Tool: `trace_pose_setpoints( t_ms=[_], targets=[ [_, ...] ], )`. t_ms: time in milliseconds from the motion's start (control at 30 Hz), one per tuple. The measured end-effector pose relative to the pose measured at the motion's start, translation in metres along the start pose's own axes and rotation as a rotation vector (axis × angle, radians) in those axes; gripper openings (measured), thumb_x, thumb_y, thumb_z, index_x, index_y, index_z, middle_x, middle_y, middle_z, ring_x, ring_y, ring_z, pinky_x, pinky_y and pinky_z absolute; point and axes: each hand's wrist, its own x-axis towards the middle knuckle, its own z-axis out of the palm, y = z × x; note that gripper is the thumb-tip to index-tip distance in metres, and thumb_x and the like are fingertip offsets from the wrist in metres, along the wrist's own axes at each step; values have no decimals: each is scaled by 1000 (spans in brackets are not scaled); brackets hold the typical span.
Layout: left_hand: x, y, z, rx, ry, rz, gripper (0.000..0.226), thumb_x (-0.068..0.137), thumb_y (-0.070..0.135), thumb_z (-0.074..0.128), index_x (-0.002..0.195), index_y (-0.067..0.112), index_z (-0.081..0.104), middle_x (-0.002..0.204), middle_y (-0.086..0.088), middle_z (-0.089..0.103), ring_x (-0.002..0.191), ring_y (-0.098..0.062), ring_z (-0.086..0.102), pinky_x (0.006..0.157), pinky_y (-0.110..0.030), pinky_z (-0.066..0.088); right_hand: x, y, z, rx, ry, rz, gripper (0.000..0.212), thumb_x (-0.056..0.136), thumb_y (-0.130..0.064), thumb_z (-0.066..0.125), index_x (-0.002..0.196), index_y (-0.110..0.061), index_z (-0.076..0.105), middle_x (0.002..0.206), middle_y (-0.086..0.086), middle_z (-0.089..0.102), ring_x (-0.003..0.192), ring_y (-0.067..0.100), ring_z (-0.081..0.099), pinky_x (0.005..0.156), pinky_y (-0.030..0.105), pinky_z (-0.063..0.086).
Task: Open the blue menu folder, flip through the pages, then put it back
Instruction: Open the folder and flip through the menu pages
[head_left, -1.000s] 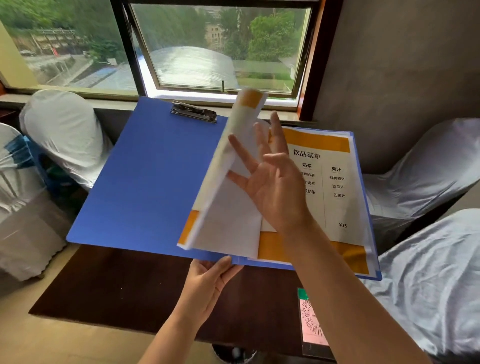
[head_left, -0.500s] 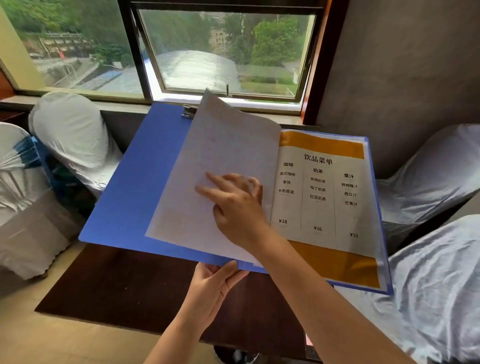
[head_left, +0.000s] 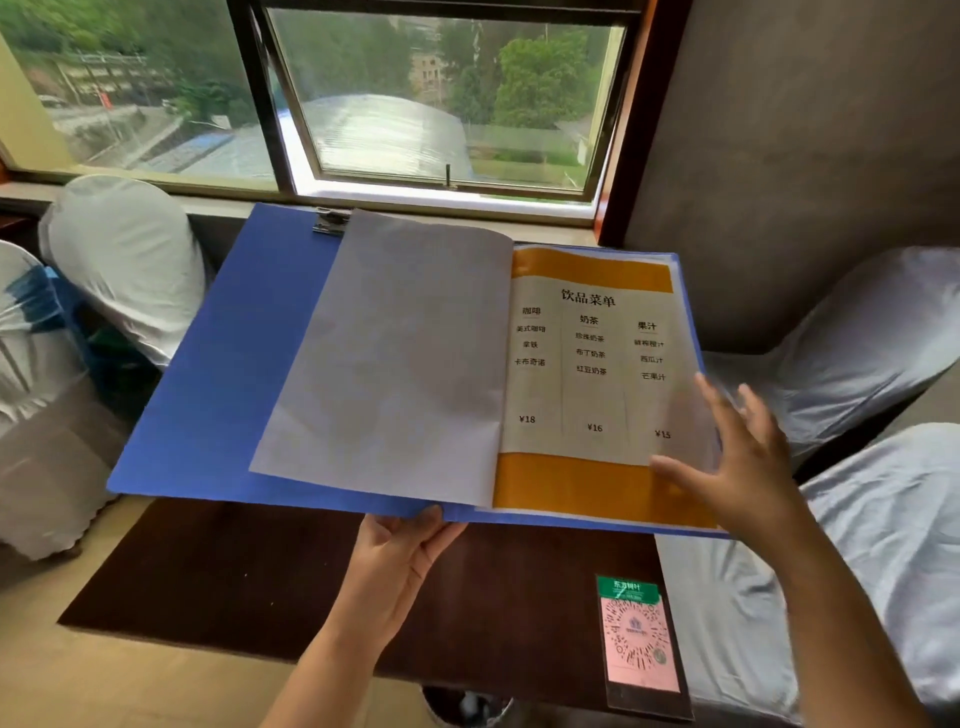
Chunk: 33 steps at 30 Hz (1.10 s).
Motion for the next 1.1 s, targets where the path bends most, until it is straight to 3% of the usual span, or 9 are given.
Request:
trace_pose_setpoints(
  t_ms=[133,300,533,633,733,833,933,1033,1100],
  targets=[
    [4,1,-5,-37,14,-3,46,70,-9,56,111,11,54,99,-12,70,92,-28,70,66,-33,60,-11,32,-23,524,-337,18,70,73,-19,71,121,-60,39,118,-3,57,100,15,63,70,27,59],
    [6,2,-9,-28,4,2,40,70,-9,55,105,12,59,96,-9,73,93,-26,70,68,-32,59,-14,42,-21,586,-249,-73,55,77,2,67,98,-49,66,91,-16,75,85,5,70,64,15,56],
    [7,5,-13,-28,-6,-10,40,72,-8,55,106,13,58,96,-9,74,94,-28,70,68,-32,59,-11,43,-3,573,-79,-93,26,80,3,65,90,-21,71,71,-24,72,68,-6,66,59,6,50],
    [8,5,-11,-18,-4,-3,43,72,-8,55,109,13,56,98,-8,73,95,-27,70,68,-32,59,-12,34,3,531,21,-112,28,79,4,65,78,-24,67,78,-14,70,73,-2,65,60,8,51],
    [9,5,-11,-1,12,-1,40,71,-7,55,106,11,58,95,-9,74,93,-27,70,67,-31,59,-14,23,3,385,166,-112,15,77,0,69,81,-15,68,112,8,50,100,20,56,72,29,56],
    [9,4,-10,1,14,-4,36,71,-7,55,102,12,59,91,-7,75,91,-26,71,66,-31,59,-19,12,-4,349,257,-170,9,79,-14,65,88,-16,66,120,10,50,109,28,53,76,39,56],
    [9,3,-8,-16,28,-2,38,70,-7,56,103,14,58,92,-6,75,92,-26,71,66,-31,59,-23,-5,-7,866,224,-75,21,88,-33,50,107,-33,57,111,-10,68,102,19,66,74,33,60],
    [8,2,-7,-35,34,1,40,71,-8,55,104,16,58,92,-5,75,94,-26,70,67,-32,59,-17,-20,-4,1703,-58,230,31,99,-28,33,127,-30,47,100,4,75,94,20,71,74,32,60],
    [7,1,-5,-54,43,-5,42,71,-8,56,104,17,57,92,-5,75,93,-26,70,65,-32,60,-16,-27,1,1654,-126,309,33,99,-14,33,126,-21,50,94,0,75,87,17,71,68,27,60]
  ],
)
